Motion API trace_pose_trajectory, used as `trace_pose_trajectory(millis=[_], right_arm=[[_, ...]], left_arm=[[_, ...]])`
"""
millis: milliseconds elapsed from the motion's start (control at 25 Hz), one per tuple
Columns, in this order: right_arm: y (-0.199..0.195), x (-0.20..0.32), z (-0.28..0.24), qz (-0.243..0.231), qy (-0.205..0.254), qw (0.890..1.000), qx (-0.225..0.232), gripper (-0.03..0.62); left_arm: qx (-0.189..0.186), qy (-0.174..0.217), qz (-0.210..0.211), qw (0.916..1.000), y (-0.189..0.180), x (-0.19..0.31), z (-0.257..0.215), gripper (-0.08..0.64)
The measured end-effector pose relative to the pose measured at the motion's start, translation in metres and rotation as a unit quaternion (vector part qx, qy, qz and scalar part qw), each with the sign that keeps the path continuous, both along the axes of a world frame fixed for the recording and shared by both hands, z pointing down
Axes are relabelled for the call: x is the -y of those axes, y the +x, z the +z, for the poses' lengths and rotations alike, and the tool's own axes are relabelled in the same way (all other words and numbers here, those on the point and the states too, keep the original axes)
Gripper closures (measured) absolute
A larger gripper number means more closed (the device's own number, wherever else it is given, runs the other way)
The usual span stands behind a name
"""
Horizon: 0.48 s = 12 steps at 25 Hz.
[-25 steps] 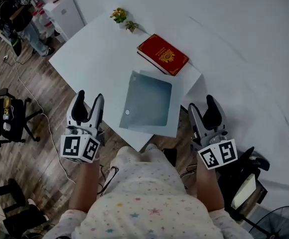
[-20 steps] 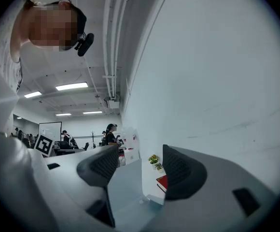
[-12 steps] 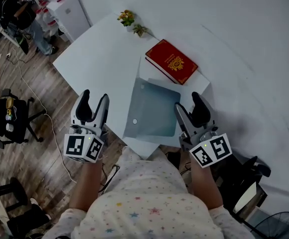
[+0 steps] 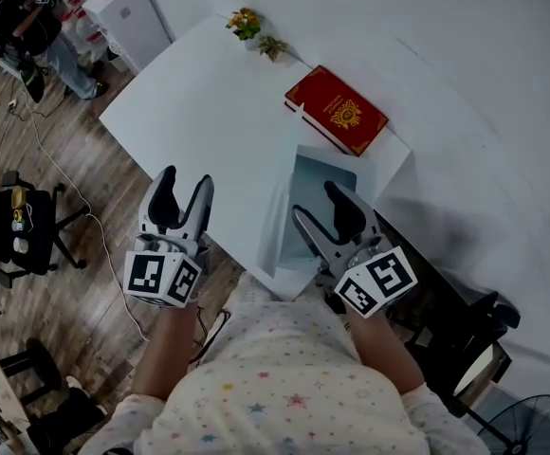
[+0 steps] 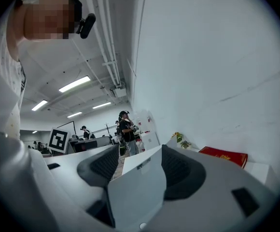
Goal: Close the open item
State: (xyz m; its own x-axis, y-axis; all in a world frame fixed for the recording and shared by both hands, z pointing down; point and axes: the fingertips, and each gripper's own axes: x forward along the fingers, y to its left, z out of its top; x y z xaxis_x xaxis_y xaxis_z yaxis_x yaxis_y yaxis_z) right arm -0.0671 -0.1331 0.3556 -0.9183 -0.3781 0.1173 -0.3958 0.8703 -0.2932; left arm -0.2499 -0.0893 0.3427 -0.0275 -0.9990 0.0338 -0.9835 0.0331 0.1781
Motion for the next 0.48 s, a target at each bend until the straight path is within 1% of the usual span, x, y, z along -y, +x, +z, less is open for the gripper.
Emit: trace_pose_trajectory(millis=[80,200,280,480], right_arm=[[-0.011,-0.005,0.008,-0.012,-0.013,1.000,-0.006,0.327],[-0.030,-0.017,0.013,-0.031,-0.015,0.999,-0.016,0.315],[-0.040,-0.022,0.013,-0.039,-0.021,0.999,-0.012,0.308],[-0.051,-0.020,0.013,-0.039,-0.026,0.999,-0.008,0.309]], left_arm=[[0.001,-0.006,0.002,1.0000,-0.003,0.001,0.004,0.313],[0.001,-0.014,-0.002,0.9999,-0.010,0.001,0.010,0.313],[0.002,-0.014,-0.007,0.9999,-0.015,0.000,0.010,0.313],[0.007,-0.013,-0.022,0.9996,-0.030,-0.003,0.009,0.313]])
